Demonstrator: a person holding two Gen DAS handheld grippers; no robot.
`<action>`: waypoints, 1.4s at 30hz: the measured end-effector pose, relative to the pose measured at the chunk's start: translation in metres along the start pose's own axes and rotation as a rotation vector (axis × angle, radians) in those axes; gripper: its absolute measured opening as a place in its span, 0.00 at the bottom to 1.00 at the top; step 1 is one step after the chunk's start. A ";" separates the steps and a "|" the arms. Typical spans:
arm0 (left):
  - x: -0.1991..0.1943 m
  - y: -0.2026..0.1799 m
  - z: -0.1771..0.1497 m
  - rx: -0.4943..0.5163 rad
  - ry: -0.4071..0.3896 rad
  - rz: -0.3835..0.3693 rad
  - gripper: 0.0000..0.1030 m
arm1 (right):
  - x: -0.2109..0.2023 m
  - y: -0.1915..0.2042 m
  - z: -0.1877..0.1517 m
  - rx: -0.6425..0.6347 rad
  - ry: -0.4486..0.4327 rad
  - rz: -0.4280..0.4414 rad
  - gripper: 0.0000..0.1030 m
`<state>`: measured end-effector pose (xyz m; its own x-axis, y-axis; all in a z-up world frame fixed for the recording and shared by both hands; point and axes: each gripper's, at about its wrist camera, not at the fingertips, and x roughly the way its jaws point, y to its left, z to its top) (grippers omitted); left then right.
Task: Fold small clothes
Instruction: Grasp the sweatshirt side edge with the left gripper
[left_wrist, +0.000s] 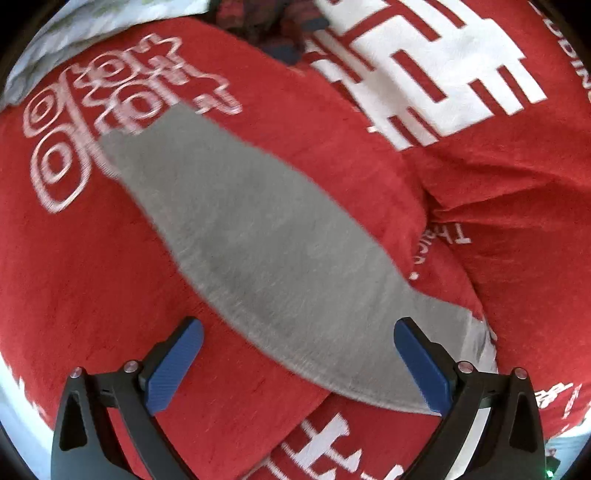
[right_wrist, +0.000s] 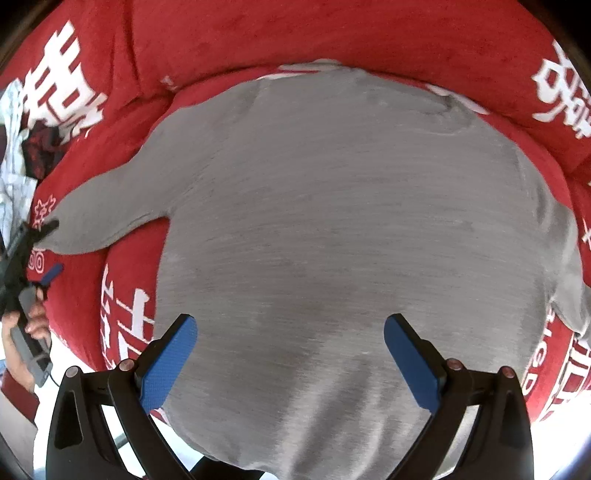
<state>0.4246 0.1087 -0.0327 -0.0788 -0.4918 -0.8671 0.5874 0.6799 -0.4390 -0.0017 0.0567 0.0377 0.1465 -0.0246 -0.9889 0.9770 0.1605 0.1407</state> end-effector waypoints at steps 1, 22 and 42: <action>0.004 -0.003 -0.002 -0.004 0.000 0.001 1.00 | 0.003 0.004 0.000 -0.007 0.007 0.000 0.99; -0.021 -0.098 -0.019 0.238 -0.019 -0.161 0.08 | -0.016 -0.010 -0.032 0.059 -0.067 0.040 0.99; 0.092 -0.400 -0.294 0.901 0.340 -0.238 0.08 | -0.033 -0.218 -0.073 0.405 -0.117 -0.011 0.98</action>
<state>-0.0542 -0.0489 -0.0058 -0.4183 -0.2842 -0.8627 0.9081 -0.1533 -0.3897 -0.2309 0.0943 0.0358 0.1291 -0.1401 -0.9817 0.9572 -0.2410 0.1603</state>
